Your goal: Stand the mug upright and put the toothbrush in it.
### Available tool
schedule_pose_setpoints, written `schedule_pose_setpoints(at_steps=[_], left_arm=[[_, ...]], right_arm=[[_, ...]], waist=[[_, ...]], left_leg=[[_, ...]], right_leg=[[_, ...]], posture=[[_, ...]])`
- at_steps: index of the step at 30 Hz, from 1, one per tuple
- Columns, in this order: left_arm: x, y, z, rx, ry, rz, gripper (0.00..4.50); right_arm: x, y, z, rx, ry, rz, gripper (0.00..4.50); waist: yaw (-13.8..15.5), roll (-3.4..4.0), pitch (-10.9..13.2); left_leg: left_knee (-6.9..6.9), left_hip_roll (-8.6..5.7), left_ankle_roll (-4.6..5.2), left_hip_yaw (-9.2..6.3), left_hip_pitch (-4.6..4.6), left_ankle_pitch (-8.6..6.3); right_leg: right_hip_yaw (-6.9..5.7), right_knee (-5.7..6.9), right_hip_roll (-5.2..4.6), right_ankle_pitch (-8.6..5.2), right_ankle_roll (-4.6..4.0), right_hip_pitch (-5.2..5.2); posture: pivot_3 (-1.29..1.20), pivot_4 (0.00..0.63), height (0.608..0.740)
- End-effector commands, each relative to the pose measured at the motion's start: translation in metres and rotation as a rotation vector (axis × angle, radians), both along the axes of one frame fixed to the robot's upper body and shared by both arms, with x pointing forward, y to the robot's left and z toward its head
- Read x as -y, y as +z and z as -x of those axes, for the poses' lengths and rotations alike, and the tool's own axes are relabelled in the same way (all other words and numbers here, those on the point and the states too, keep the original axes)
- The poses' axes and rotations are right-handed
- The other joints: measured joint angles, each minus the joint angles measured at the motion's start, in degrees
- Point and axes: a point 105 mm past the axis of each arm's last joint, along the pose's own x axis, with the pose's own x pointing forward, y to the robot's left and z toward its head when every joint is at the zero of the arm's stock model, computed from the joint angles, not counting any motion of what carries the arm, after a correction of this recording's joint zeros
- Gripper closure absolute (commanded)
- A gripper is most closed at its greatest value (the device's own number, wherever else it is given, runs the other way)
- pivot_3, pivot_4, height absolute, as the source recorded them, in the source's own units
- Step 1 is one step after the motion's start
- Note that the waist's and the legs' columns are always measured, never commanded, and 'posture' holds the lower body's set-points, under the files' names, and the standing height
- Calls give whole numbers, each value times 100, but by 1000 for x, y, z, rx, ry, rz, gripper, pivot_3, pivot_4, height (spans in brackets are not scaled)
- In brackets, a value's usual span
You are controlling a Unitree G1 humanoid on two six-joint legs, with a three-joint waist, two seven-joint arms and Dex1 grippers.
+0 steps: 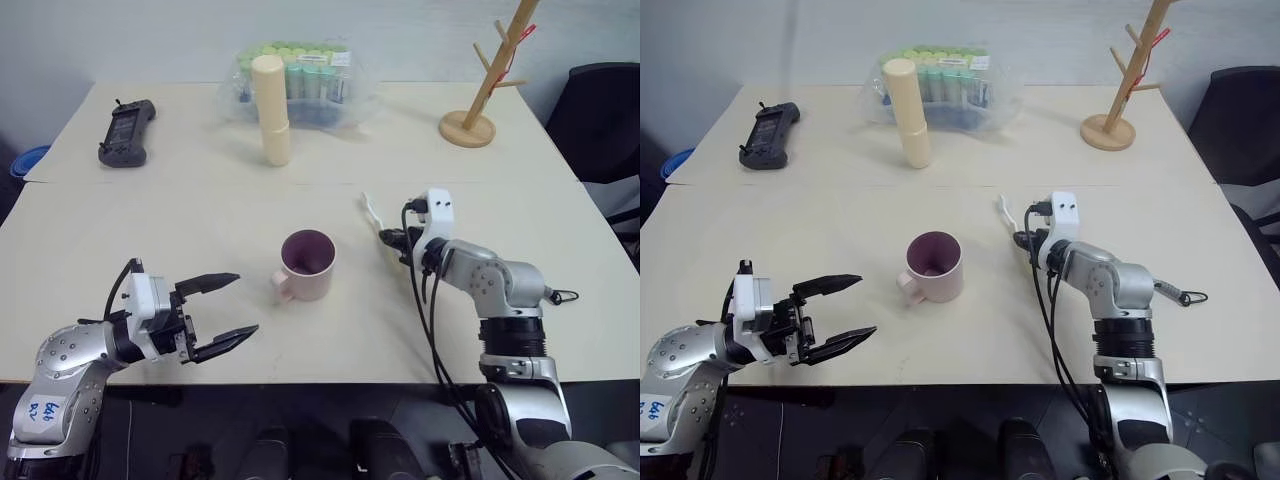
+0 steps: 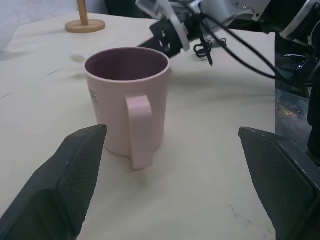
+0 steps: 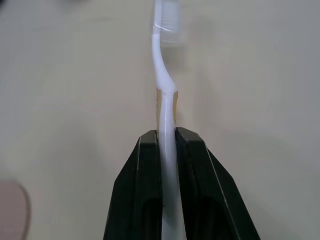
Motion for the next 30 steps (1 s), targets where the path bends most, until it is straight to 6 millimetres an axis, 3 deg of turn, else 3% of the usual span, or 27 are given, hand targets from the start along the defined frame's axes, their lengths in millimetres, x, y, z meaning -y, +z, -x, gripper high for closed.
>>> schedule_pose_setpoints(at_steps=[1, 4, 6, 14, 24, 25, 30], left_arm=[[-3, 8, -2, 41, 11, 26, 0], [-5, 9, -5, 25, 23, 65, 0], [-5, 8, -6, 11, 23, 76, 0], [3, 3, -12, 2, 16, 102, 0], [6, 3, -11, 18, 28, 107, 0], [5, 3, -10, 18, 30, 107, 0], [-5, 0, -11, 43, 65, 68, 0]], right_arm=[[-23, 72, 21, 335, 217, -149, 4372], [-42, 106, 56, 646, 424, -225, 4372], [-53, 109, 68, 734, 495, -254, 4372], [-111, 74, 81, 753, 611, -266, 4372], [-116, 45, 74, 672, 627, -276, 4372], [-113, 45, 73, 691, 620, -258, 3650], [-86, 50, 75, 790, 605, -129, 2035]], waist=[[-12, 0, 0], [-6, 0, 0], [-6, 0, 0], [2, 0, 0], [2, 0, 0], [0, 0, 0], [10, 0, 0]], left_leg=[[-3, 2, 0, 1, 0, 0], [-6, 5, -1, -1, 0, 0], [-4, 6, -1, 1, 0, 0], [2, 3, -4, -2, 4, 2], [3, 2, -5, -2, 4, 2], [2, 2, -5, -3, 4, 2], [2, 1, -5, -2, 4, 2]], right_leg=[[0, -1, 1, 0, 0, 0], [-3, -7, 5, 0, 0, 0], [-3, -6, 5, 0, 1, 0], [-4, 2, 1, 1, 1, 2], [-7, 0, 0, 1, 1, 1], [-7, 0, 0, 1, 1, 1], [-7, -4, -1, 1, 1, 2]], posture=[[0, 150, 740], [0, 150, 740], [0, 150, 740], [0, 150, 740], [0, 150, 740], [0, 150, 740], [0, 150, 740]])
